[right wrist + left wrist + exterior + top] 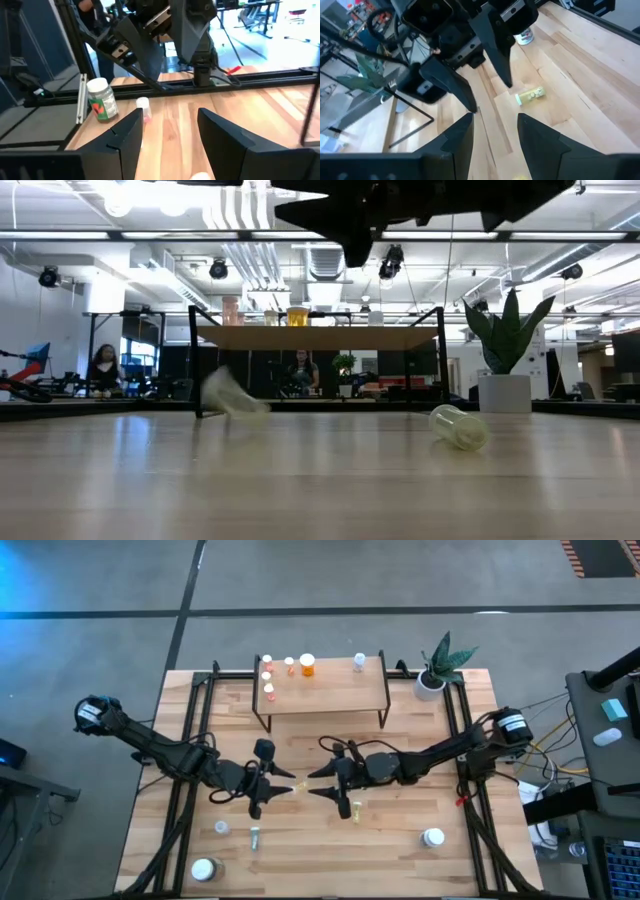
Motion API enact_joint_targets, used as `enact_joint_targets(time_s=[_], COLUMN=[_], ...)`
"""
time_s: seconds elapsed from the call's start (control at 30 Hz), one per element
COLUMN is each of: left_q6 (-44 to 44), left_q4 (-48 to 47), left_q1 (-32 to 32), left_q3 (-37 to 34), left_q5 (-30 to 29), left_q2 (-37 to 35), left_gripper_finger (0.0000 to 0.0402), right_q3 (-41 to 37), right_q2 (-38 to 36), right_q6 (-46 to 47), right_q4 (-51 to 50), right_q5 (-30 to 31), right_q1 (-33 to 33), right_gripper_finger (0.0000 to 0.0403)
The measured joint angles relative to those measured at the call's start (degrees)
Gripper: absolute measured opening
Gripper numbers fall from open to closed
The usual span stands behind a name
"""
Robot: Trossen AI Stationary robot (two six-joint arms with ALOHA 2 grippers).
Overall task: Pick and place medicine bottles onto shelf by color
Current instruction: Put the left yellow pill bottle on the shelf
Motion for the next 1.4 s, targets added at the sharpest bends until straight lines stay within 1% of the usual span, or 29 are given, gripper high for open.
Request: enact_joint_targets(time_s=[0.13, 0.3, 0.37, 0.5, 0.63, 0.73, 0.8, 0.93, 1.0, 1.13, 1.3, 1.4], left_q6=[-0.7, -3.4, -4.6, -11.1, -19.3, -24.7, -27.9, -31.5, -32.0, -33.4, -33.5, -33.5], left_q4=[0.0, -0.6, -2.9, -6.6, -7.0, -5.9, -4.2, 2.7, 5.0, 5.1, 5.2, 5.2], left_q1=[0.0, 0.0, 0.0, 0.1, 0.1, 0.1, 0.1, 0.1, 0.1, 0.1, 0.1, 0.1], left_q3=[-0.1, -0.4, -0.5, -1.1, -4.2, -7.4, -9.5, -13.7, -15.1, -15.8, -15.8, -15.8], left_q5=[-0.6, -0.6, -0.6, -0.7, -0.7, -0.7, -0.7, -0.7, -0.7, -0.7, -0.7, -0.8], left_q2=[0.0, 0.0, 0.0, 0.0, 0.0, 0.0, 0.0, 0.0, 0.0, 0.0, 0.0, 0.0], left_gripper_finger=[0.0136, 0.0136, 0.0136, 0.0136, 0.0136, 0.0136, 0.0136, 0.0136, 0.0136, 0.0136, 0.0136, 0.0136], right_q3=[-0.1, -0.6, -0.6, -0.7, -0.1, 1.9, 3.8, 9.1, 12.1, 17.4, 20.7, 21.6], right_q2=[-2.1, -3.0, -2.9, -1.0, 1.6, 3.7, 5.5, 9.1, 11.3, 15.4, 18.5, 20.1], right_q6=[-0.9, -0.9, -1.1, -3.2, -3.4, -6.2, -8.9, -13.2, -14.0, -15.9, -16.8, -16.8], right_q4=[-5.2, -8.9, -12.1, -19.3, -22.9, -25.8, -27.7, -32.9, -35.9, -40.6, -40.8, -40.8], right_q5=[2.2, 2.4, 2.7, 3.5, 3.0, 0.7, 0.2, -0.4, -1.2, -1.7, -1.9, -5.2], right_q1=[0.1, 0.1, 0.1, -0.3, -1.3, -1.9, -2.0, -2.4, -2.8, -3.8, -6.0, -7.7], right_gripper_finger=[0.0180, 0.0180, 0.0180, 0.0180, 0.0180, 0.0180, 0.0180, 0.0180, 0.0181, 0.0199, 0.0239, 0.0258])
